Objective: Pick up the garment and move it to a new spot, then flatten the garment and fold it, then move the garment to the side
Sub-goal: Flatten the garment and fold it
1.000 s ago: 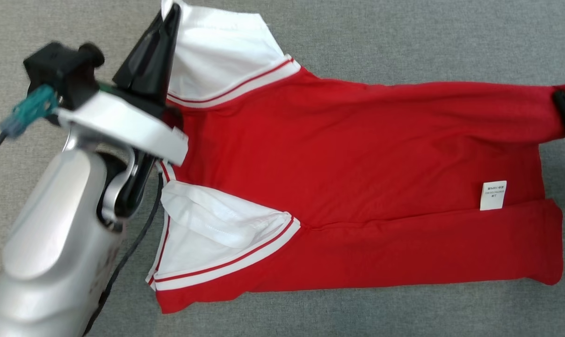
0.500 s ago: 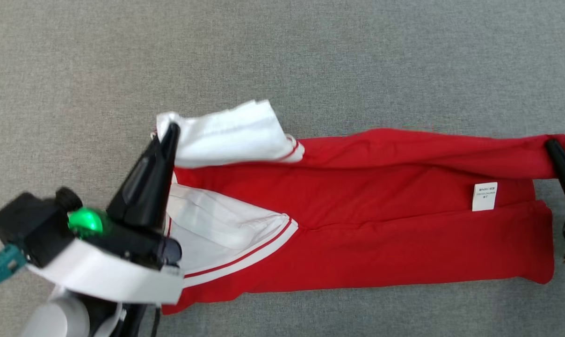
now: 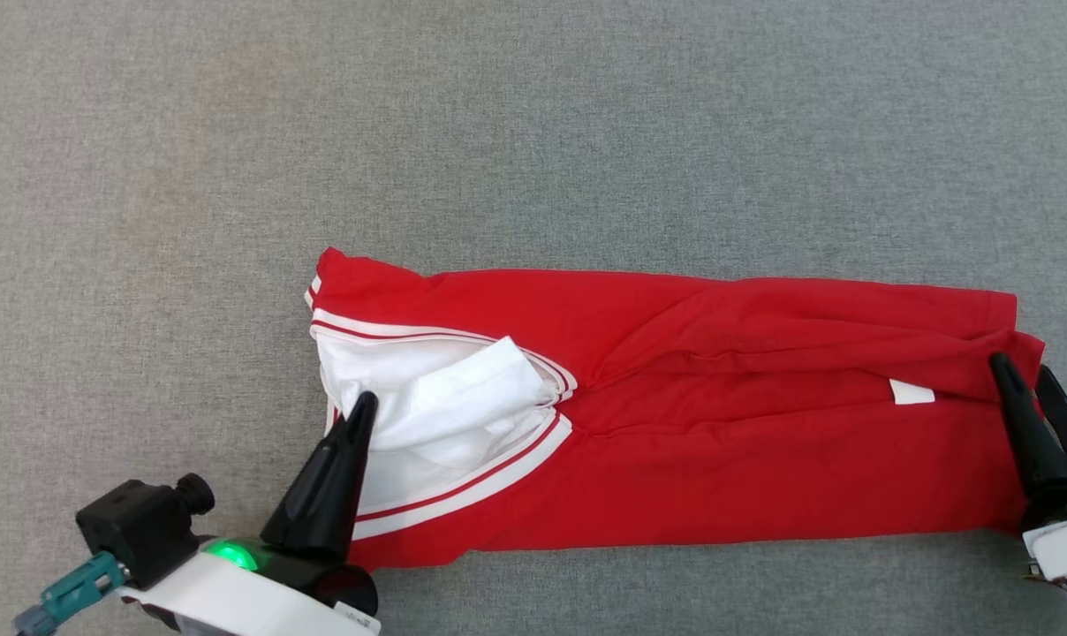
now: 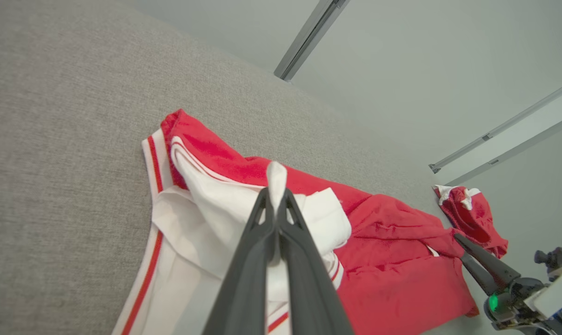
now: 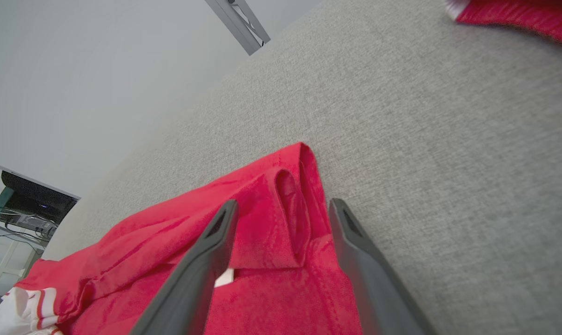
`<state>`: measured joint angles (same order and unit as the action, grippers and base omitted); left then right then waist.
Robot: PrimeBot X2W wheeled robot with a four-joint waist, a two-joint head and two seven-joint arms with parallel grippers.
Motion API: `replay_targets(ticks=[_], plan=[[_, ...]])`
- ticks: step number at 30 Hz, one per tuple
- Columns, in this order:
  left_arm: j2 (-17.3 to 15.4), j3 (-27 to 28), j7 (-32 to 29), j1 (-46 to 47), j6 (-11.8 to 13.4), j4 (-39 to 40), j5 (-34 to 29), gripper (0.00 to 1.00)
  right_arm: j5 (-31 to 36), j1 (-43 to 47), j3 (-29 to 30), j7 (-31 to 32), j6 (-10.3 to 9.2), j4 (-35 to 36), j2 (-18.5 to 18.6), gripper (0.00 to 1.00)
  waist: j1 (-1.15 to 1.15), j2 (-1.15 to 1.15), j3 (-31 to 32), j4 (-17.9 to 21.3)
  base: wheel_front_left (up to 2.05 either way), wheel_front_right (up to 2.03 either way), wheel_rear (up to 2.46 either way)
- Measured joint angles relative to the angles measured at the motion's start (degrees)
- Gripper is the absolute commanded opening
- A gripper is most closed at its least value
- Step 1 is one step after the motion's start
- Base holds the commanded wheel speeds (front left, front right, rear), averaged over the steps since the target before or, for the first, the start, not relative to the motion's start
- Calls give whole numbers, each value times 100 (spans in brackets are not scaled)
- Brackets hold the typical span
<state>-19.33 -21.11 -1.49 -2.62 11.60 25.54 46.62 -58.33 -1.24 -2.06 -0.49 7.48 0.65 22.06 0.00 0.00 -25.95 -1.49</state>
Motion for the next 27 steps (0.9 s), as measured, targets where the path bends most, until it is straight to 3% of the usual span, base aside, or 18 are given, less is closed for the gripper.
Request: replay_targets(ticks=[1, 2, 3, 4, 9, 18, 22, 27], plan=[[5, -1, 0, -25, -3, -78, 32, 0, 38, 47, -25, -97, 0, -12, 12, 100, 0, 0, 10, -3, 0, 0, 0], [33, -2, 0, -43, -27, -170, 101, 22, 73, 72, -52, -209, 0, -20, 14, 100, 0, 0, 22, -2, 0, 0, 0], [30, -14, -1, -46, -22, -281, 77, 75, 147, 97, -92, -316, 0, -10, 24, 100, 0, 0, 35, 3, 0, 0, 0], [3, -4, 7, -41, 11, -391, 14, 100, 256, 125, -127, -423, 0, 0, 48, 100, 0, 0, 51, 9, 0, 0, 0], [54, 81, 356, 41, 223, -780, -356, 100, 983, 172, -148, -1015, 0, 130, 19, 100, 0, 0, 168, 76, 0, 0, 0], [241, 245, 1279, 578, 519, -1112, -1144, 100, 2622, -203, 438, -1325, 0, 381, -592, 100, 0, 0, 459, 216, 0, 0, 0], [267, 337, 1569, 931, 543, -1359, -1650, 100, 3492, -235, 653, -1290, 0, 394, -923, 100, 0, 0, 697, 223, 0, 0, 0], [293, 441, 1630, 1014, 499, -1740, -1973, 100, 4086, -162, 651, -1228, 1, 234, -1146, 100, 0, 0, 954, 217, 0, 0, 0]])
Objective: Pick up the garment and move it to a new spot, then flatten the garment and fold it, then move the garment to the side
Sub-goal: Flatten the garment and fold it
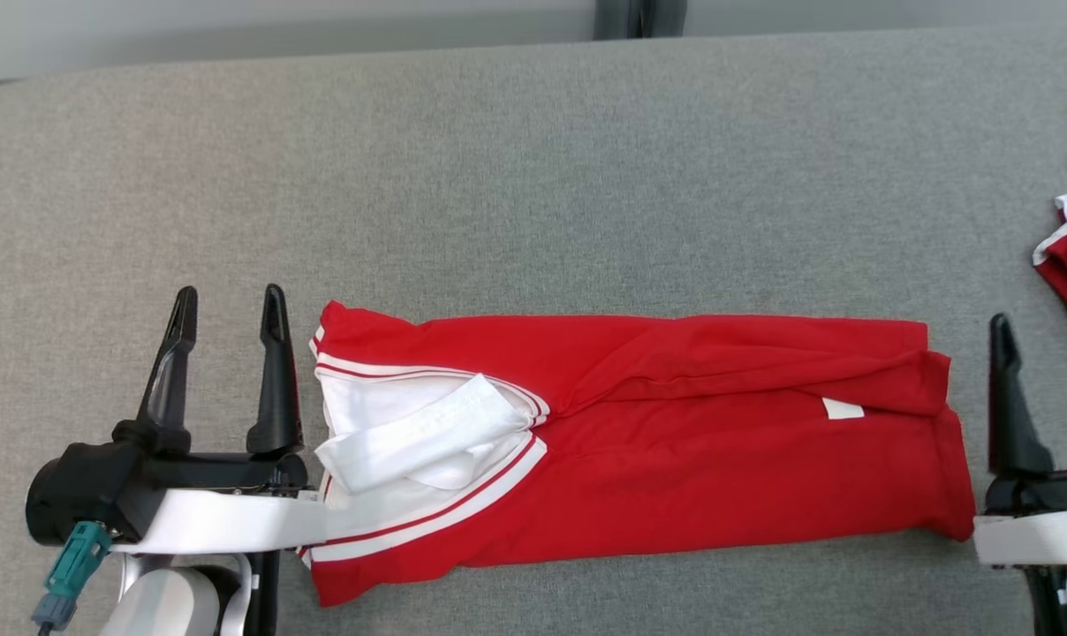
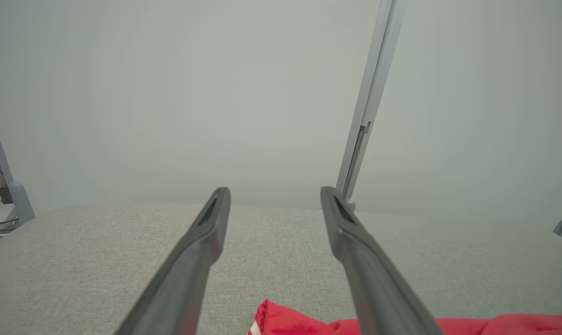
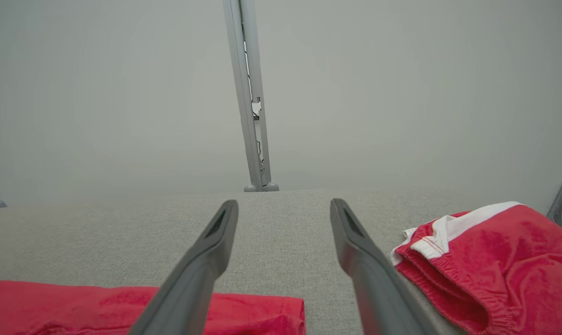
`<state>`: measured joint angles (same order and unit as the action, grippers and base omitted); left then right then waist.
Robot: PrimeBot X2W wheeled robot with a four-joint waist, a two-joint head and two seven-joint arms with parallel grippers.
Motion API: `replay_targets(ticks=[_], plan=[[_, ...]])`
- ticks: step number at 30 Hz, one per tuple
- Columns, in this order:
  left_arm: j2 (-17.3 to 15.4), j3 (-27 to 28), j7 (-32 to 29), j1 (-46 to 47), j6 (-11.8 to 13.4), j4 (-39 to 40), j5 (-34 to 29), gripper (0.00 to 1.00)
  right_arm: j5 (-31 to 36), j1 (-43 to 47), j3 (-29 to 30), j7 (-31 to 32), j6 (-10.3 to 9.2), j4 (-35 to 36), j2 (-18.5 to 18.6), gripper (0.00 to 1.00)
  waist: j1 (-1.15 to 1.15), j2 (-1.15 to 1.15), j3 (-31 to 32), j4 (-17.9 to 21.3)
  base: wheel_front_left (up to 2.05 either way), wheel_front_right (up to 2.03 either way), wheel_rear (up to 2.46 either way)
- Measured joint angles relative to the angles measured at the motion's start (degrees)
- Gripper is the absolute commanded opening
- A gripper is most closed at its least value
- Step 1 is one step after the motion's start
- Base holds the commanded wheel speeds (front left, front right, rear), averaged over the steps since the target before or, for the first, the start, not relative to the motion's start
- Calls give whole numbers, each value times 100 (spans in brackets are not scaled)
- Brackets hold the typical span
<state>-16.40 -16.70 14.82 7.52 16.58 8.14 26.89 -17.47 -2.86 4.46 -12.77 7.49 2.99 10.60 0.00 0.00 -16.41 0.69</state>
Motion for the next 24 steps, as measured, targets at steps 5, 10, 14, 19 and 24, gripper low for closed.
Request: replay_targets(ticks=[5, 10, 14, 19, 24], plan=[[-2, 182, 16, -38, -104, -322, -118, 100, 167, 114, -21, 22, 0, -208, -110, 100, 0, 0, 202, 2, 0, 0, 0], [47, 288, 18, -150, -249, -541, -166, 100, 191, 140, -62, 23, 0, -337, -143, 100, 0, 0, 313, -11, 0, 0, 0], [98, 339, 18, -153, -343, -646, -167, 100, 191, 166, -71, 22, 0, -401, -157, 100, 0, 0, 358, -30, 0, 0, 0], [135, 345, 18, -158, -400, -750, -168, 100, 192, 160, 2, 25, 0, -538, -143, 100, 0, 0, 355, -56, 0, 0, 0], [185, 308, 18, -101, -458, -818, -175, 100, 189, -27, 275, 41, 0, -1014, -91, 100, 0, 0, 243, -113, 0, 0, 0]])
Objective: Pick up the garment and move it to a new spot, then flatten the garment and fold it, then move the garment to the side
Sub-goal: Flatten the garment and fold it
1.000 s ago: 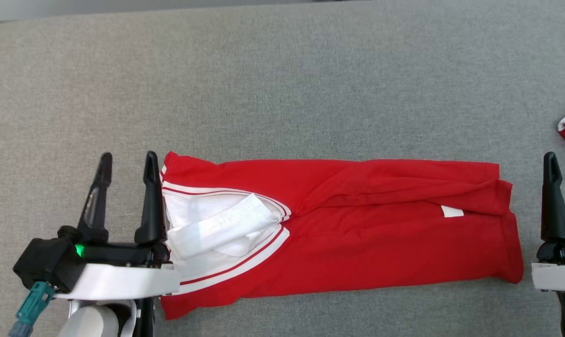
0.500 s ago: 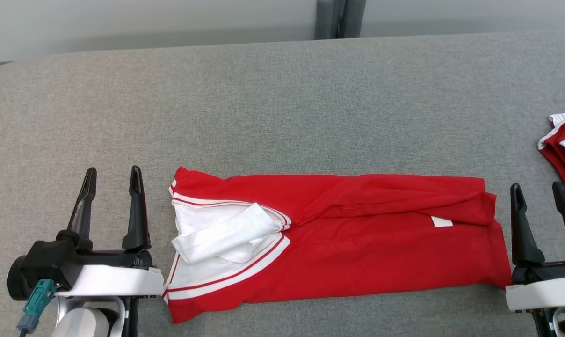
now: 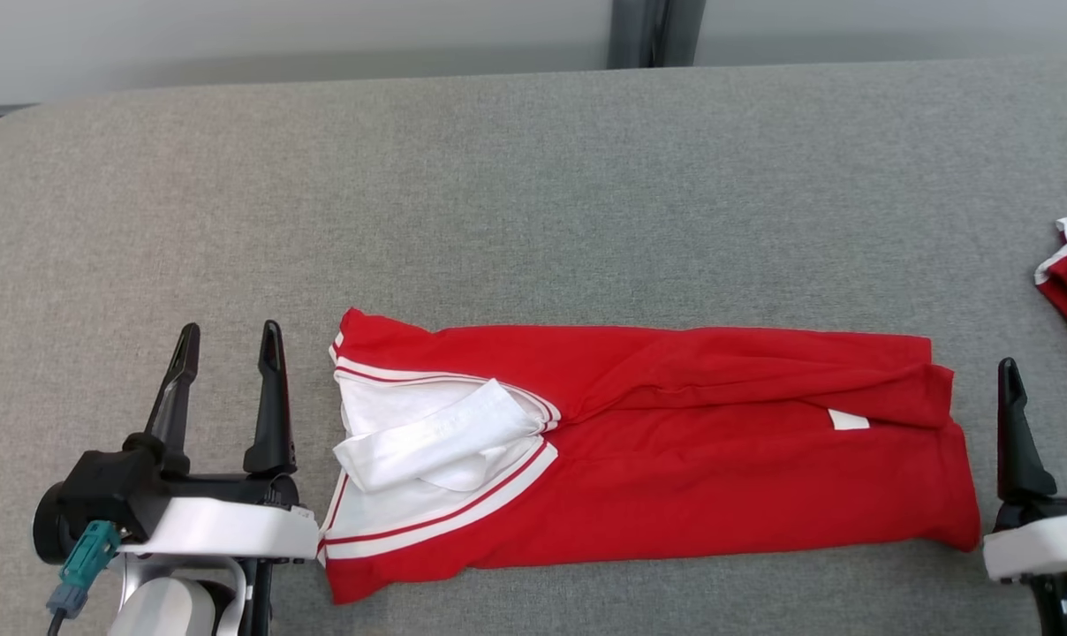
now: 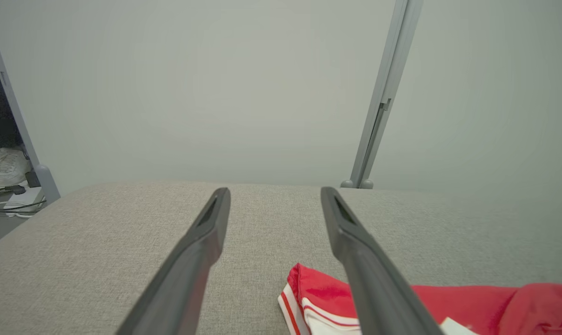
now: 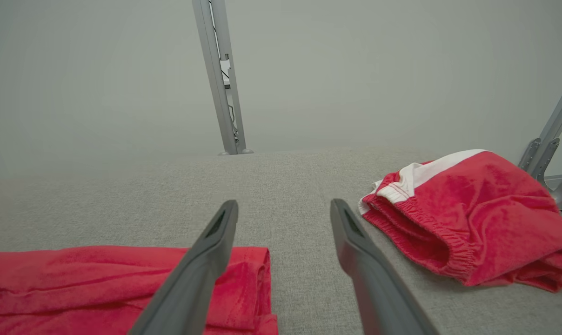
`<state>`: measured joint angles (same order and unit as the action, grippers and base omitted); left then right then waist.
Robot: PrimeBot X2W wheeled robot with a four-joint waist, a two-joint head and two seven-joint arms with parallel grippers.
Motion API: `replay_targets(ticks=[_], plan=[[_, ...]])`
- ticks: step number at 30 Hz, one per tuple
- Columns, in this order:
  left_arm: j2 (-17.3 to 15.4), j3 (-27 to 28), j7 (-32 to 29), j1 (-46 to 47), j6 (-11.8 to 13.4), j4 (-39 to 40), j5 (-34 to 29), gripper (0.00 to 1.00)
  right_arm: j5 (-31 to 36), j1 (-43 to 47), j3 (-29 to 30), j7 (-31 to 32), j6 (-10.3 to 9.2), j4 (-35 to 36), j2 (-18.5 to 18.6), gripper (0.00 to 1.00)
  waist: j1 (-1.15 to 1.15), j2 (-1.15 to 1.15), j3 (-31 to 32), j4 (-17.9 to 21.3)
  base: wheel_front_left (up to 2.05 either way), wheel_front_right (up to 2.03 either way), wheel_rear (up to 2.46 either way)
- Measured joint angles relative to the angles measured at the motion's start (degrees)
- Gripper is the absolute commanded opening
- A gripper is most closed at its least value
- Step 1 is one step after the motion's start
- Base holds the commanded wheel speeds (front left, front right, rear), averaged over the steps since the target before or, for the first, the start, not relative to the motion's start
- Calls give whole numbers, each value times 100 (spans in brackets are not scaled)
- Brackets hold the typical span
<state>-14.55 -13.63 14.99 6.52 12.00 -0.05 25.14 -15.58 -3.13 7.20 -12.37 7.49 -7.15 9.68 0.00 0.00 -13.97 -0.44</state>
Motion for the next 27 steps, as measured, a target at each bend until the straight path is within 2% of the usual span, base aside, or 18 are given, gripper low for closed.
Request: replay_targets(ticks=[5, 12, 18, 23, 24, 25, 26, 27], plan=[[79, -38, 0, 165, -64, -71, -40, 100, -163, -495, 64, -1, 0, -708, 101, 100, 0, 0, -152, -65, 0, 0, 0], [178, -78, 0, 341, -167, -216, -93, 100, -532, -1071, -475, 142, 0, -1816, 241, 100, 0, 0, -320, -164, 0, 0, 0], [246, -44, 0, 396, -229, -278, -142, 100, -925, -1001, -872, 132, 0, -2178, 278, 100, 0, 0, -383, -262, 0, 0, 0], [316, 42, 0, 406, -268, -292, -193, 100, -1217, -874, -1160, 75, -9, -2210, 286, 100, 0, 0, -420, -261, 0, 0, 0], [326, 63, 1, 404, -270, -300, -194, 100, -1260, -862, -1236, 76, -8, -2210, 280, 73, 0, 0, -420, -249, 0, 0, 0], [334, 80, 1, 402, -281, -312, -197, 100, -1302, -861, -1296, 78, -9, -2209, 275, 31, 0, 0, -417, -228, 0, 0, 0], [343, 92, 1, 398, -288, -320, -208, 100, -1330, -861, -1337, 79, -8, -2215, 278, 0, 0, 0, -412, -208, 0, 0, 0], [349, 105, 1, 388, -289, -332, -219, 100, -1385, -862, -1389, 87, -8, -2224, 274, 0, 0, 0, -402, -186, 0, 0, 0]])
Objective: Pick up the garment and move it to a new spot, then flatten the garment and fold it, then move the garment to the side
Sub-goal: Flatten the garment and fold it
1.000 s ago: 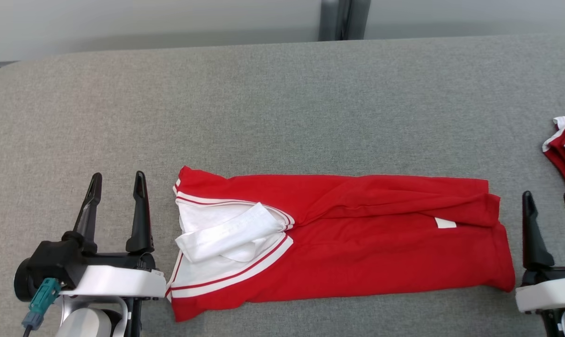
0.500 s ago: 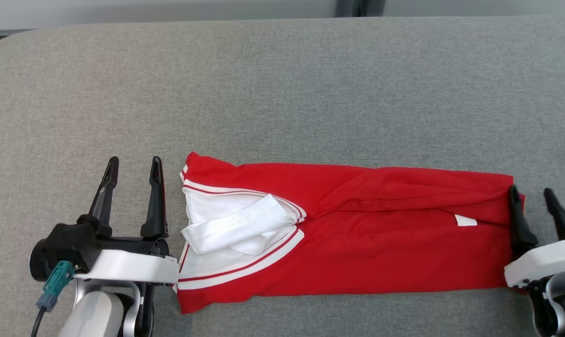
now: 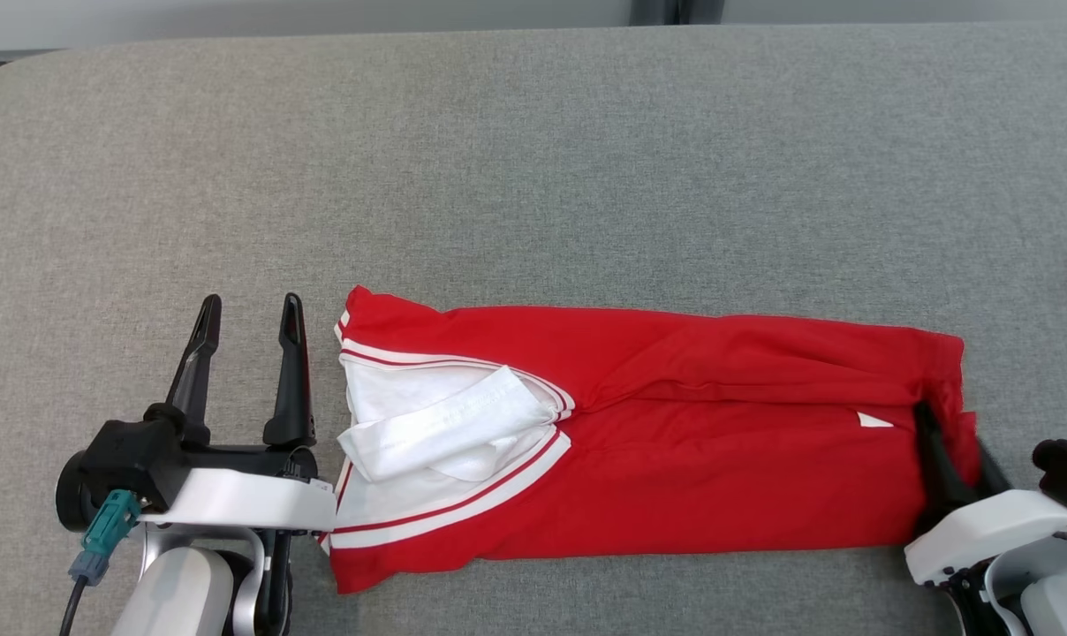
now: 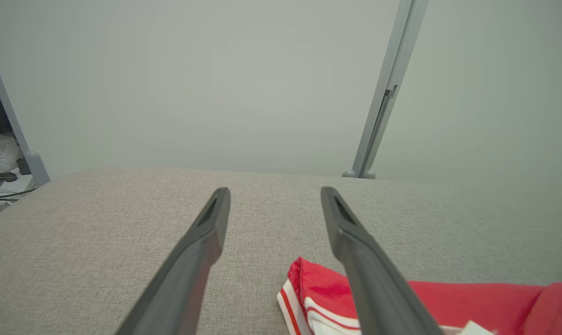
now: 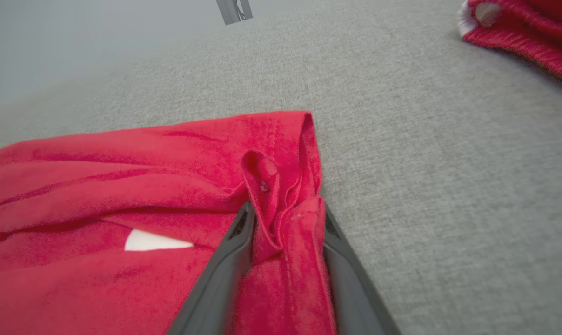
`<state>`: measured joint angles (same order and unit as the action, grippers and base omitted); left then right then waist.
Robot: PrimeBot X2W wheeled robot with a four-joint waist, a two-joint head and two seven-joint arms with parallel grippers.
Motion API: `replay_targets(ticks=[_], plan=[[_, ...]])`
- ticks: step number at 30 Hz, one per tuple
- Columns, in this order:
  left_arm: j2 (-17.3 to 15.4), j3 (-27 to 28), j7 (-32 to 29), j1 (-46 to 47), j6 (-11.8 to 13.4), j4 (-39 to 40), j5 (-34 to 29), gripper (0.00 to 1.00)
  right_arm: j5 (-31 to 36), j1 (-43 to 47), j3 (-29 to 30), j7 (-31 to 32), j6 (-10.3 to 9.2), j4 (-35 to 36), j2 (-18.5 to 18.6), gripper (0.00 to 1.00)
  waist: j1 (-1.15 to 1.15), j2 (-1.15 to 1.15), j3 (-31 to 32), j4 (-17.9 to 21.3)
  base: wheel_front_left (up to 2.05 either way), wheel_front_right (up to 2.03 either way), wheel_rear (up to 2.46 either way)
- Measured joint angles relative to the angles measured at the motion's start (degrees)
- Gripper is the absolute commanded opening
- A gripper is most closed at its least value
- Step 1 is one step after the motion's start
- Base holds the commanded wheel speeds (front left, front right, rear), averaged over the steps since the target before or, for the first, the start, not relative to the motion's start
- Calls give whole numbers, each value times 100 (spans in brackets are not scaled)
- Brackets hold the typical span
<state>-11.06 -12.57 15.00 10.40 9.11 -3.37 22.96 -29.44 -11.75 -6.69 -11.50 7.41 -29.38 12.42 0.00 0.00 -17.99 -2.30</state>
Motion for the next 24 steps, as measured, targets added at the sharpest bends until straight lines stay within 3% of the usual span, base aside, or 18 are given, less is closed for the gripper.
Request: replay_targets(ticks=[8, 18, 24], plan=[[-1, 48, 0, -18, -57, -59, -49, 100, -242, -66, -131, 16, 36, -64, 180, 0, 0, 0, 48, 93, 0, 0, 0], [75, 100, 0, -24, -105, -82, -93, 100, -319, -43, 299, -107, 22, -93, 1017, 0, 0, 0, 57, 111, 0, 0, 0], [112, 135, 0, -53, -149, -100, -121, 100, -242, 77, 514, 0, 9, 500, 1267, 0, 0, 0, 92, 121, 0, 0, 0]])
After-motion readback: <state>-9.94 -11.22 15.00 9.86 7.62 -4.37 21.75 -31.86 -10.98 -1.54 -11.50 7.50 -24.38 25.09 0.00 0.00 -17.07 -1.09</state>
